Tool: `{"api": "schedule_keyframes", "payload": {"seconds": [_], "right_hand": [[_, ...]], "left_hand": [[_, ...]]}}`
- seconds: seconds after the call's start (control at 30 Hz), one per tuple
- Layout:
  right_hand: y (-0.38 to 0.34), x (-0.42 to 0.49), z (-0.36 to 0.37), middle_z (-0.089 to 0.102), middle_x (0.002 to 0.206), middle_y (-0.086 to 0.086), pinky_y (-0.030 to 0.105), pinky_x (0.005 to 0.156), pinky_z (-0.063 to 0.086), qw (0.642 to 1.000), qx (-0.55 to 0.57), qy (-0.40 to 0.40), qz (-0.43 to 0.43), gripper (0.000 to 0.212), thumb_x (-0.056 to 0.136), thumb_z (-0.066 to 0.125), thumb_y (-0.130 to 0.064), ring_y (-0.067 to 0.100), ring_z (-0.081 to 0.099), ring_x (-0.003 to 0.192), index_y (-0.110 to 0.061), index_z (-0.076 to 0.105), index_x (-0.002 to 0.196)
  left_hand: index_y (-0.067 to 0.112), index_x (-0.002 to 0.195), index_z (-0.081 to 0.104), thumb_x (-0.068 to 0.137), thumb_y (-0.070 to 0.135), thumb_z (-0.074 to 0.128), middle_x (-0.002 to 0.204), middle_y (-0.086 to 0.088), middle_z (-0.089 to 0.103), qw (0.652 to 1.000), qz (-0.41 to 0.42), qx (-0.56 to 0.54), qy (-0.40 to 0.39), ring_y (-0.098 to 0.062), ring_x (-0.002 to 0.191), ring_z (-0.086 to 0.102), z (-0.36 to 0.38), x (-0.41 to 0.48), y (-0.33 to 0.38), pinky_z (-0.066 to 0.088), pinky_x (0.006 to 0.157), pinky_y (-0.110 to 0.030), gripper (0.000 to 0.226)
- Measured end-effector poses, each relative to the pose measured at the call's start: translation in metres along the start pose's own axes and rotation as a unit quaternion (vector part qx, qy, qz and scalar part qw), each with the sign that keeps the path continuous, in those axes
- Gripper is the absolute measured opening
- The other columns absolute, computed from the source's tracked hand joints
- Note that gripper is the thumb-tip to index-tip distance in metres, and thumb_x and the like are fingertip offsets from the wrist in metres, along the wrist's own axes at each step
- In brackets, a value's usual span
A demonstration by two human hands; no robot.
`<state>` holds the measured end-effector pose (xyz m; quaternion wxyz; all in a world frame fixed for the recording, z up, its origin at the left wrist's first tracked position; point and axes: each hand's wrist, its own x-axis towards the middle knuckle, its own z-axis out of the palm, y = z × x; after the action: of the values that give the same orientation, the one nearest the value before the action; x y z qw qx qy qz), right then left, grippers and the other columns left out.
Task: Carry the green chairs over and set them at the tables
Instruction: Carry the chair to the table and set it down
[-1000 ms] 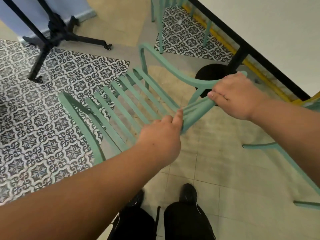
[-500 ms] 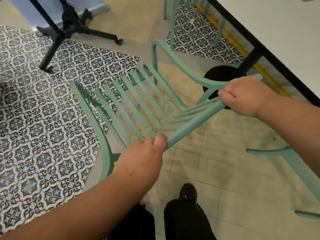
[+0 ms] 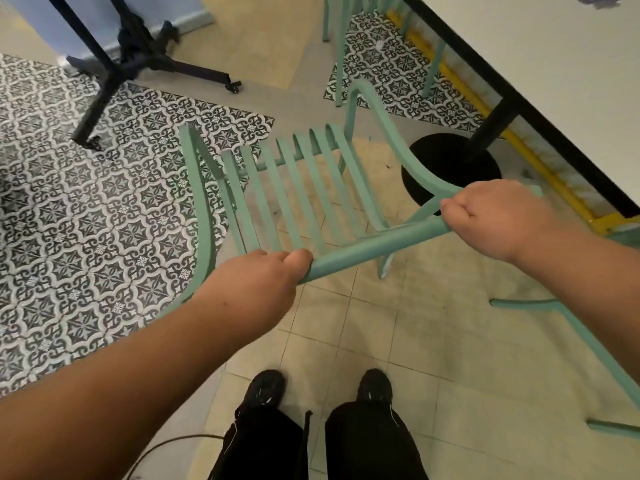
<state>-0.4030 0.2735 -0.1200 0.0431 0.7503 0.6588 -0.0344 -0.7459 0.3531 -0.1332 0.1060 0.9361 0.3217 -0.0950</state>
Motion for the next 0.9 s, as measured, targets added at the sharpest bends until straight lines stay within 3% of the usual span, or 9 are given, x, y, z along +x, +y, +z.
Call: {"api": "schedule_keyframes", "payload": {"seconds": [0.1, 0.27, 0.43, 0.6, 0.73, 0.8, 0.87, 0.9], "right_hand": [[-0.005, -0.005, 0.0, 0.051, 0.056, 0.001, 0.035, 0.053, 0.025, 1.0, -0.004, 0.0, 0.017, 0.056, 0.096, 0.024, -0.046, 0.02, 0.05, 0.052, -0.022, 0.053, 0.054], [-0.016, -0.015, 0.001, 0.05, 0.056, 0.002, 0.036, 0.054, 0.026, 0.999, 0.018, -0.007, 0.046, 0.054, 0.102, 0.031, -0.039, 0.021, 0.05, 0.051, -0.023, 0.05, 0.054], [-0.03, -0.025, -0.002, 0.053, 0.058, 0.002, 0.042, 0.06, 0.046, 0.996, 0.022, -0.023, 0.078, 0.053, 0.102, 0.029, -0.041, 0.022, 0.053, 0.054, -0.022, 0.054, 0.058], [-0.039, -0.037, 0.001, 0.054, 0.06, 0.001, 0.04, 0.058, 0.048, 0.993, 0.047, -0.028, 0.107, 0.058, 0.1, 0.022, -0.049, 0.021, 0.054, 0.056, -0.022, 0.056, 0.06], [-0.04, -0.035, -0.002, 0.057, 0.063, -0.001, 0.036, 0.058, 0.041, 0.988, 0.045, -0.064, 0.13, 0.063, 0.097, 0.016, -0.058, 0.017, 0.056, 0.058, -0.024, 0.06, 0.065], [-0.035, -0.033, -0.009, 0.061, 0.075, -0.008, 0.04, 0.071, 0.042, 0.987, 0.069, -0.061, 0.134, 0.065, 0.094, 0.015, -0.069, 0.016, 0.06, 0.072, -0.029, 0.063, 0.078], [-0.023, -0.028, -0.016, 0.065, 0.106, -0.006, 0.05, 0.095, 0.041, 0.987, 0.08, -0.031, 0.135, 0.075, 0.09, 0.013, -0.079, 0.025, 0.059, 0.11, -0.032, 0.067, 0.112], [-0.014, -0.025, -0.019, 0.064, 0.127, 0.001, 0.055, 0.107, 0.035, 0.986, 0.082, -0.028, 0.142, 0.086, 0.087, 0.01, -0.083, 0.031, 0.048, 0.13, -0.03, 0.062, 0.13]], "left_hand": [[0.032, 0.119, 0.041, 0.099, 0.024, 0.046, 0.079, 0.011, 0.049, 1.0, 0.02, 0.006, -0.008, -0.015, 0.068, 0.05, -0.007, 0.005, -0.009, 0.045, 0.055, -0.034, 0.022], [0.032, 0.119, 0.04, 0.099, 0.028, 0.048, 0.081, 0.009, 0.05, 0.998, 0.049, 0.023, -0.014, -0.016, 0.068, 0.051, -0.013, 0.007, -0.023, 0.048, 0.057, -0.035, 0.022], [0.034, 0.118, 0.038, 0.097, 0.033, 0.05, 0.075, 0.012, 0.046, 0.995, 0.093, 0.047, -0.009, -0.011, 0.065, 0.048, -0.018, 0.012, -0.041, 0.037, 0.051, -0.028, 0.024], [0.034, 0.117, 0.036, 0.094, 0.033, 0.048, 0.08, 0.01, 0.053, 0.991, 0.119, 0.062, -0.013, -0.015, 0.068, 0.053, -0.023, 0.021, -0.055, 0.052, 0.057, -0.036, 0.025], [0.035, 0.116, 0.037, 0.091, 0.039, 0.04, 0.085, 0.009, 0.055, 0.992, 0.112, 0.06, -0.029, -0.017, 0.073, 0.056, -0.027, 0.028, -0.058, 0.057, 0.064, -0.04, 0.026], [0.036, 0.12, 0.039, 0.089, 0.046, 0.038, 0.087, 0.011, 0.055, 0.992, 0.112, 0.052, -0.03, -0.015, 0.076, 0.056, -0.027, 0.027, -0.059, 0.057, 0.064, -0.039, 0.033], [0.036, 0.129, 0.042, 0.089, 0.055, 0.035, 0.093, 0.012, 0.059, 0.993, 0.109, 0.041, -0.018, -0.015, 0.082, 0.059, -0.026, 0.024, -0.058, 0.056, 0.073, -0.04, 0.045], [0.035, 0.134, 0.043, 0.091, 0.06, 0.032, 0.1, 0.011, 0.063, 0.995, 0.094, 0.04, 0.002, -0.017, 0.09, 0.062, -0.024, 0.021, -0.058, 0.054, 0.084, -0.043, 0.051]]}}
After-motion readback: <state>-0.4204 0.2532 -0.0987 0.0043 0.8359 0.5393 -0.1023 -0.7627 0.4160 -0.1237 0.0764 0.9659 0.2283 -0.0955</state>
